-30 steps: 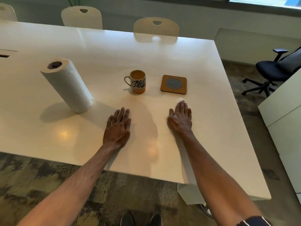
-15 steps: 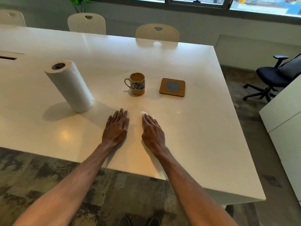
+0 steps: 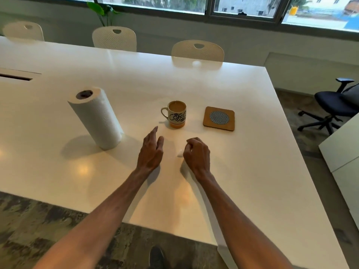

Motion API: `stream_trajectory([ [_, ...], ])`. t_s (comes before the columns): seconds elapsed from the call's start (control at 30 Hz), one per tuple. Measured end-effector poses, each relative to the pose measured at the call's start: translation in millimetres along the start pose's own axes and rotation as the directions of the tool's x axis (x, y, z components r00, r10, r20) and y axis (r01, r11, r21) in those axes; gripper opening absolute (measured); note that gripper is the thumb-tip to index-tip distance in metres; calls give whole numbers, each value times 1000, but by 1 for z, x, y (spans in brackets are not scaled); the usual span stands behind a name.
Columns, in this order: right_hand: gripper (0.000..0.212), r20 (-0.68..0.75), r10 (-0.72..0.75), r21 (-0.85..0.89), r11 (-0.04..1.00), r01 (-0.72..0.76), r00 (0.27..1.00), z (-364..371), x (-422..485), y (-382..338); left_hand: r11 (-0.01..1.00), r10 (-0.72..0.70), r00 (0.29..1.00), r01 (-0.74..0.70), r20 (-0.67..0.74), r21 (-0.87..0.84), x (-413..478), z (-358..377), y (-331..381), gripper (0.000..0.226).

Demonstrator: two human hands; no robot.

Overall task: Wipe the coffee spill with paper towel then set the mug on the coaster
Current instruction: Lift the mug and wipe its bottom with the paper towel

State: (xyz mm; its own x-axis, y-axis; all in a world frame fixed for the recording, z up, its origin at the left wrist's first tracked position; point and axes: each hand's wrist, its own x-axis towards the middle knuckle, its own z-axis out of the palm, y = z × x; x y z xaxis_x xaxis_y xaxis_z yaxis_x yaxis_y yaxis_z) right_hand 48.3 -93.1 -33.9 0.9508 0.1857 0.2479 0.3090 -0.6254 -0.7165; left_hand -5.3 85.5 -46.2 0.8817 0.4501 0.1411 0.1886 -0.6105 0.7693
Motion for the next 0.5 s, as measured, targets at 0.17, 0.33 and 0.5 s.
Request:
stream_trajectory([
  [0.17,16,-59,92,-26,995,-94,994,15,29,-6,997,50,996,-55,-76,-58,52,-2,3,52],
  [0.33,36,-84,75,-22,997,-77,994,29,42,-3,996,59,991,-67,-117,-66,92,-1,8,47],
  [0.5,75,-139,73,34,997,-69,988,35,54,-4,992,38,990,-54,-135,-116,113,2,13,37],
])
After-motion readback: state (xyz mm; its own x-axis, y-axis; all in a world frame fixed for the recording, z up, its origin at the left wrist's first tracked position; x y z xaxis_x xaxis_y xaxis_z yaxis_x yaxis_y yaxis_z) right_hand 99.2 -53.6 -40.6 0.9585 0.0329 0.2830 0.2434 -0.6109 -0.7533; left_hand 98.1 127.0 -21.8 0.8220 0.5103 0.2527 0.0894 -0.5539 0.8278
